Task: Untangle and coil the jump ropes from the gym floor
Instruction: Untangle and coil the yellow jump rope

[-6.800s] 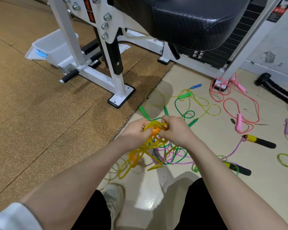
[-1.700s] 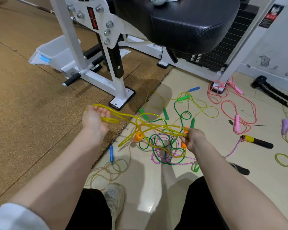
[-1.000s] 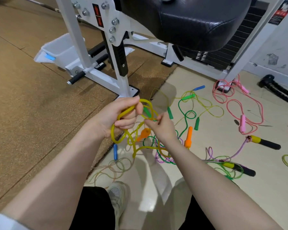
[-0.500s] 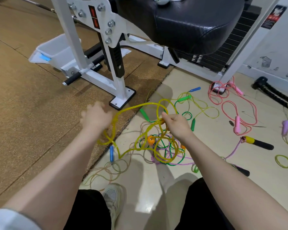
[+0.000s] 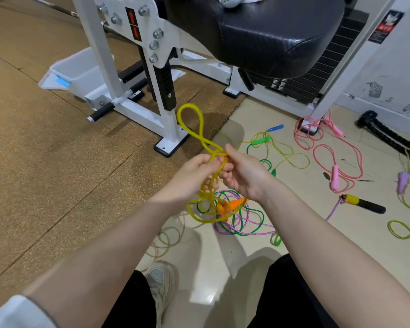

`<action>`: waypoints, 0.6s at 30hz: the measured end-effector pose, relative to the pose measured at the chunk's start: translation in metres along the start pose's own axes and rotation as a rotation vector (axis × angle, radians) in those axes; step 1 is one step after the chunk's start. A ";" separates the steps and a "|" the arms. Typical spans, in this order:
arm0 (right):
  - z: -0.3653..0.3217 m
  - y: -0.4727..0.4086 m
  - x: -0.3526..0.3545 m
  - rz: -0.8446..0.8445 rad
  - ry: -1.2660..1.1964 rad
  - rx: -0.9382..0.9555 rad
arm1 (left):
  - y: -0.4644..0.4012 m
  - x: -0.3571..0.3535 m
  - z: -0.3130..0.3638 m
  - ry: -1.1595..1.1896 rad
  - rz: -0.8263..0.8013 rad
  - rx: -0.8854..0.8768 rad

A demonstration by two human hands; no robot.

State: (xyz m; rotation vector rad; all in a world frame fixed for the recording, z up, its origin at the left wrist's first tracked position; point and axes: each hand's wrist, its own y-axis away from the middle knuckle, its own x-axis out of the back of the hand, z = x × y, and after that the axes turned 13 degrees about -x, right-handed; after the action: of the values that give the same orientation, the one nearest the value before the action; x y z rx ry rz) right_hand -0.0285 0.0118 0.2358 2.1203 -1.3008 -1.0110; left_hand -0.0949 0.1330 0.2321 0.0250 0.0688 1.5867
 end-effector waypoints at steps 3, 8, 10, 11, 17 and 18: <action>0.004 0.000 0.006 -0.048 0.178 0.032 | -0.003 0.003 -0.006 -0.415 0.056 -0.145; -0.001 -0.010 0.043 -0.069 -0.473 0.020 | -0.013 0.037 0.003 0.024 0.542 -0.052; 0.001 -0.011 0.067 0.080 -0.367 0.023 | -0.017 0.066 0.004 0.168 0.696 -0.008; 0.003 -0.012 0.080 0.165 -0.303 0.022 | -0.019 0.078 0.003 0.236 0.771 0.010; 0.021 -0.017 0.115 0.509 -0.550 -0.040 | -0.017 0.096 -0.009 0.510 1.021 -0.027; 0.025 -0.019 0.117 0.559 -0.580 -0.022 | -0.016 0.096 -0.008 0.525 1.012 -0.036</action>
State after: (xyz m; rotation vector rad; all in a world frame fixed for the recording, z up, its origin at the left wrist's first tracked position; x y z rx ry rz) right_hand -0.0039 -0.0839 0.1664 1.3356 -1.9838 -1.4055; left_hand -0.0811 0.2291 0.2208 -0.4509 0.4998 2.5673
